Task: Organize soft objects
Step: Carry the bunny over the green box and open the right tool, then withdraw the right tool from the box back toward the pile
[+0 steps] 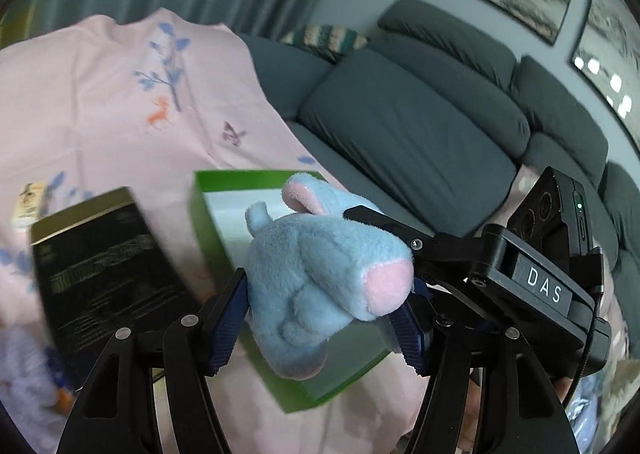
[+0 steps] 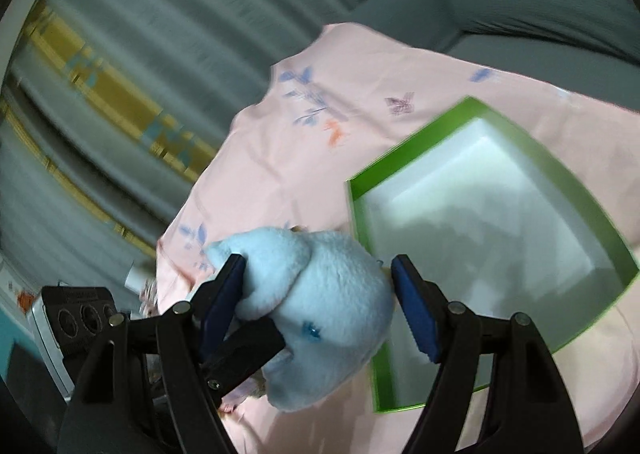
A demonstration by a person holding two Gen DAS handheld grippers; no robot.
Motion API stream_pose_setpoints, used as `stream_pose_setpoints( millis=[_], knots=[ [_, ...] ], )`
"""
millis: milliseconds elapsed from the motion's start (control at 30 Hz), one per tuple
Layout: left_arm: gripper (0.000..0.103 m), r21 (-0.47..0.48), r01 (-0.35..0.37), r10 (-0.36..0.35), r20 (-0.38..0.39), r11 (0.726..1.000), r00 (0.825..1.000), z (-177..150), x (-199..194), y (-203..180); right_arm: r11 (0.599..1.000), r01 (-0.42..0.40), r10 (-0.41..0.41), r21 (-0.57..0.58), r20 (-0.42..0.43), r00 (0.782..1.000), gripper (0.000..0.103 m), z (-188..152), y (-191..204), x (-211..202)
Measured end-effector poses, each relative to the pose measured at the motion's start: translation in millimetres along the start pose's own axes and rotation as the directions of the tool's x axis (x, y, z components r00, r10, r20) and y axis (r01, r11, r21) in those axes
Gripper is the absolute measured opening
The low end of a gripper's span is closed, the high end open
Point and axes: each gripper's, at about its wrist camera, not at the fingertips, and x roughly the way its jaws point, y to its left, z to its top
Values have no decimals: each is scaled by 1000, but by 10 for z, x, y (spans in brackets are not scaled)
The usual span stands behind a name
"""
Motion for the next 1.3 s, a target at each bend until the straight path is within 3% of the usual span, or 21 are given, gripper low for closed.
stream_pose_setpoints(
  millis=[133, 233, 433, 533, 600, 633, 700, 767, 933, 1033, 1100, 1233, 1300],
  knots=[
    [67, 7, 19, -19, -49, 1000, 999, 5, 268, -53, 996, 80, -81, 25, 33, 996, 73, 40, -182, -39],
    [67, 21, -7, 8, -80, 1000, 997, -20, 433, -102, 991, 128, -129, 37, 35, 991, 68, 51, -278, -46],
    [67, -28, -20, 17, -124, 999, 992, -87, 550, -89, 978, 200, -202, 67, 29, 979, 68, 35, -414, -28],
    [67, -28, -2, -2, -150, 1000, 989, -108, 495, -86, 974, 217, -220, 60, 53, 974, 72, 31, -375, -72],
    [67, -24, 5, -8, -141, 1000, 990, -111, 407, -78, 974, 221, -225, 53, 73, 972, 81, 22, -342, -114],
    [69, -28, 1, -4, -114, 1000, 993, -110, 307, -62, 973, 227, -230, 49, 82, 970, 83, 21, -326, -118],
    [84, -39, -8, 5, -89, 999, 996, -89, 173, -23, 966, 256, -257, 29, 98, 961, 86, 1, -273, -119],
    [84, -56, -13, 10, -66, 998, 998, -77, 5, 36, 953, 304, -303, 11, 109, 947, 88, -30, -215, -105],
    [84, -90, -89, 88, -14, 992, 996, -120, -516, 241, 888, 454, -437, -68, 177, 882, 91, -122, 17, 20],
    [84, -118, -142, 145, 16, 983, 989, -207, -875, 398, 862, 491, -465, -124, 192, 864, 91, -201, 147, 193],
    [84, -138, -180, 187, 34, 974, 982, -285, -1106, 508, 830, 530, -498, -171, 199, 844, 91, -254, 224, 341],
    [84, -196, -283, 302, 73, 939, 951, -458, -1549, 772, 754, 605, -564, -258, 220, 796, 91, -378, 306, 594],
    [84, -230, -310, 336, 86, 922, 938, -544, -1721, 900, 700, 642, -612, -314, 201, 765, 91, -443, 285, 753]
  ],
)
